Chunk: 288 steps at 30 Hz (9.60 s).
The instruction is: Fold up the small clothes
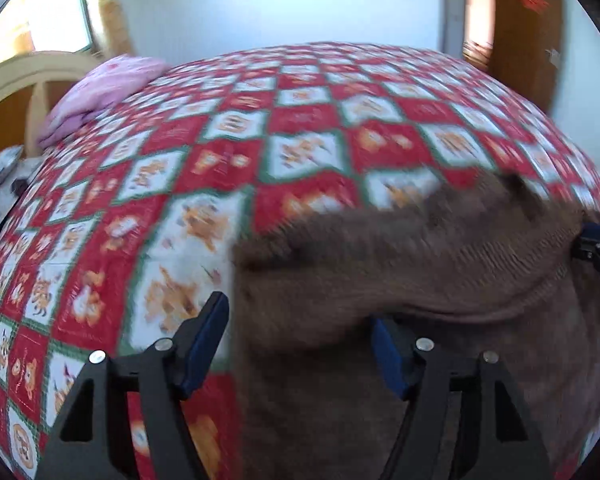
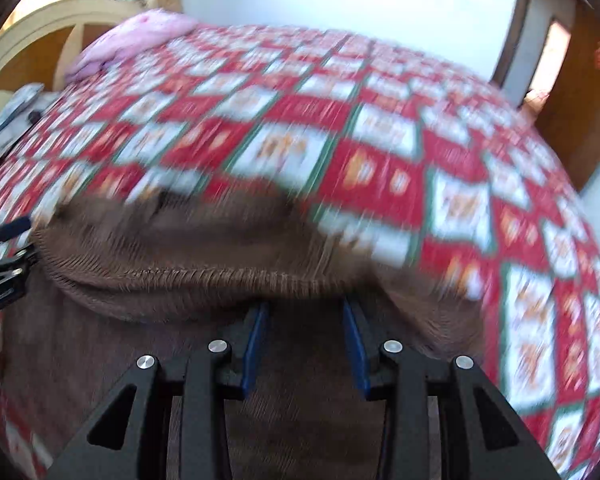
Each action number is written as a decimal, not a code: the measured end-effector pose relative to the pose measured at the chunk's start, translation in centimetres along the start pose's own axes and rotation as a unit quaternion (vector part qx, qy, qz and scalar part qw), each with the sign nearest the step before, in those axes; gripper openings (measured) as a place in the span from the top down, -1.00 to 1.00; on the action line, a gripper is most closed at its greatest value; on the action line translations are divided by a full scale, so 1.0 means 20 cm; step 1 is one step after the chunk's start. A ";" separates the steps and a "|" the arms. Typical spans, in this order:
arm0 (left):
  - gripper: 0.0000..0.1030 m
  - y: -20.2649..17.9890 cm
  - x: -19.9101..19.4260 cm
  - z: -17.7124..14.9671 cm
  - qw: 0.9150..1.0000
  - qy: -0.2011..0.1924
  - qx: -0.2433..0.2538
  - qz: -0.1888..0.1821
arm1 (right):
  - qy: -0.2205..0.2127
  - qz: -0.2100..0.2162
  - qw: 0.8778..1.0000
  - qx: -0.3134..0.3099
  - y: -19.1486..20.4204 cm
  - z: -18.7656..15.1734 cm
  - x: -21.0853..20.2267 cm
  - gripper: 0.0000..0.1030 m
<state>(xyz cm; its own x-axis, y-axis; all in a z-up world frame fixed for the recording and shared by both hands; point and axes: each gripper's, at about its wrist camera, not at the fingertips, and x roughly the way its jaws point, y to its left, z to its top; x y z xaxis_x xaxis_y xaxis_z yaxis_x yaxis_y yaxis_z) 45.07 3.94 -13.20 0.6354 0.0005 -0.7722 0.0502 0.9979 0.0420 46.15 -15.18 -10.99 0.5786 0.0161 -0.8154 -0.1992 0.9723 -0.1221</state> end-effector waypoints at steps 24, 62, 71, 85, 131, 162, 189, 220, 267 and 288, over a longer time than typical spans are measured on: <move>-0.79 0.13 -0.21 -0.43 0.998 -0.009 -0.028 0.047 | -0.019 0.021 0.997 0.074 -0.37 -0.74 -0.42 0.05; -1.00 0.16 -0.25 -0.60 0.998 -0.029 -0.037 -0.029 | -0.021 0.045 0.989 0.141 -0.45 -1.13 -0.59 0.90; -1.00 0.13 -0.29 -0.66 0.999 -0.026 -0.022 -0.020 | -0.076 -0.011 0.988 0.134 -0.41 -1.07 -0.74 0.31; 0.78 0.06 -0.40 -0.73 0.992 -0.086 0.034 -0.087 | -0.090 -0.025 0.993 0.072 -0.22 -1.13 -0.68 0.17; -0.66 0.48 -0.37 -0.57 0.991 -0.075 -0.083 -0.069 | -0.104 0.065 0.972 -0.201 1.00 -0.82 -0.58 -0.19; -1.00 0.41 -0.26 -0.56 0.996 -0.024 -0.057 -0.061 | -0.139 0.115 0.969 -0.169 1.32 -0.70 -0.32 0.47; -0.16 0.27 0.12 -0.08 0.978 0.013 -0.044 -0.203 | -0.143 0.139 0.966 -0.165 1.31 -0.73 -0.31 0.48; 0.82 0.19 -0.18 0.06 0.956 0.003 -0.132 -0.263 | -0.134 0.225 0.965 -0.020 0.83 -0.60 -0.62 0.81; -0.01 -1.28 -0.39 0.07 0.961 -0.052 0.102 -0.251 | -0.017 0.233 0.925 0.299 -0.44 -1.10 -0.50 0.83; -0.70 -0.76 -0.34 -0.44 0.974 -0.059 0.030 -0.215 | -0.050 0.091 0.982 0.157 -0.19 -0.46 -0.40 0.16</move>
<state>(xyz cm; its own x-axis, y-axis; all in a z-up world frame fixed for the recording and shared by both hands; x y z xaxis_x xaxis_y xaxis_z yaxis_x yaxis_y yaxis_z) 33.30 -10.56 -14.21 0.6299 -0.4287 -0.6476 0.3742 0.8982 -0.2307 35.00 -21.05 -9.11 0.6344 0.2049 -0.7454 -0.0630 0.9747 0.2144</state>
